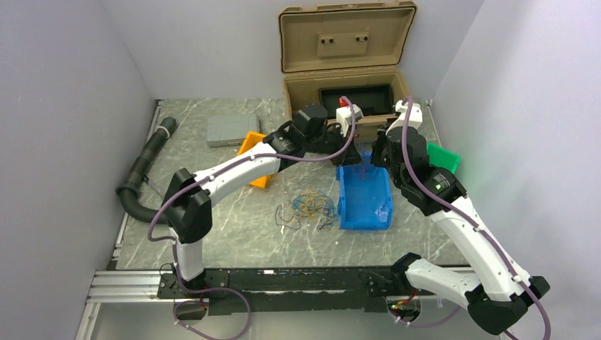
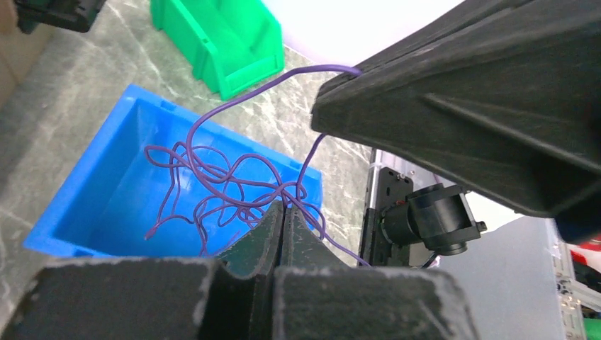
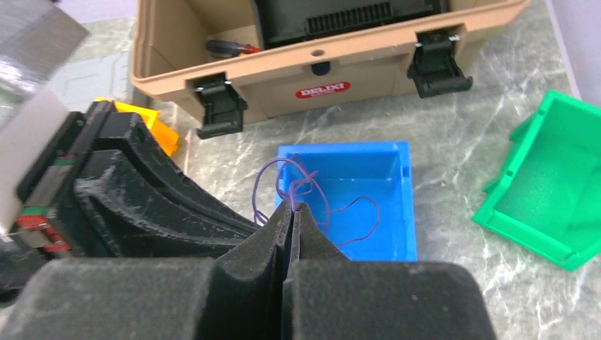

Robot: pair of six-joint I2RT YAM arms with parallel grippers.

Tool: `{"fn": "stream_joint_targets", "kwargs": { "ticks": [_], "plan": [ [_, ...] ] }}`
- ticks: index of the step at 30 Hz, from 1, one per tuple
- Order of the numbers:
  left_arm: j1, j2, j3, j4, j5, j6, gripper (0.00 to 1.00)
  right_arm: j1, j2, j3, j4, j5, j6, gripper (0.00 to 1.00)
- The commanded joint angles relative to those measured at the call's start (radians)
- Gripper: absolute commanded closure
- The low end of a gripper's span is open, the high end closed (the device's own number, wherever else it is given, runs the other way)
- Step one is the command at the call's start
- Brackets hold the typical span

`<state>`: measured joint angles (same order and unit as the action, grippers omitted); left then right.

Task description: Untangle the cables

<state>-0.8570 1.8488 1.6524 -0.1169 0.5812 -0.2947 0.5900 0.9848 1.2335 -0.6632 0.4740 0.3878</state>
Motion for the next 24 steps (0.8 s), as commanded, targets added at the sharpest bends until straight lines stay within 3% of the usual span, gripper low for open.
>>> {"fn": "stream_joint_targets", "kwargs": {
  "ticks": [1,5,10,16,21,24],
  "plan": [
    [-0.005,0.04,0.059,0.137,0.087,-0.075,1.0,-0.049,-0.013,-0.048,-0.016,0.014,0.046,1.0],
    [-0.008,0.098,0.074,0.145,0.075,-0.092,1.0,-0.103,-0.021,-0.126,0.022,-0.023,0.065,1.0],
    [-0.014,0.165,0.123,0.026,0.035,-0.061,0.99,-0.16,-0.002,-0.201,0.066,-0.113,0.082,1.0],
    [-0.014,0.132,0.14,-0.135,-0.103,-0.009,0.54,-0.175,0.027,-0.241,0.094,-0.153,0.091,1.0],
    [-0.013,0.037,0.109,-0.184,-0.178,0.004,0.34,-0.178,0.054,-0.26,0.107,-0.175,0.1,1.0],
    [-0.014,-0.028,0.094,-0.213,-0.203,0.017,0.28,-0.177,0.068,-0.275,0.118,-0.191,0.099,1.0]
  ]
}}
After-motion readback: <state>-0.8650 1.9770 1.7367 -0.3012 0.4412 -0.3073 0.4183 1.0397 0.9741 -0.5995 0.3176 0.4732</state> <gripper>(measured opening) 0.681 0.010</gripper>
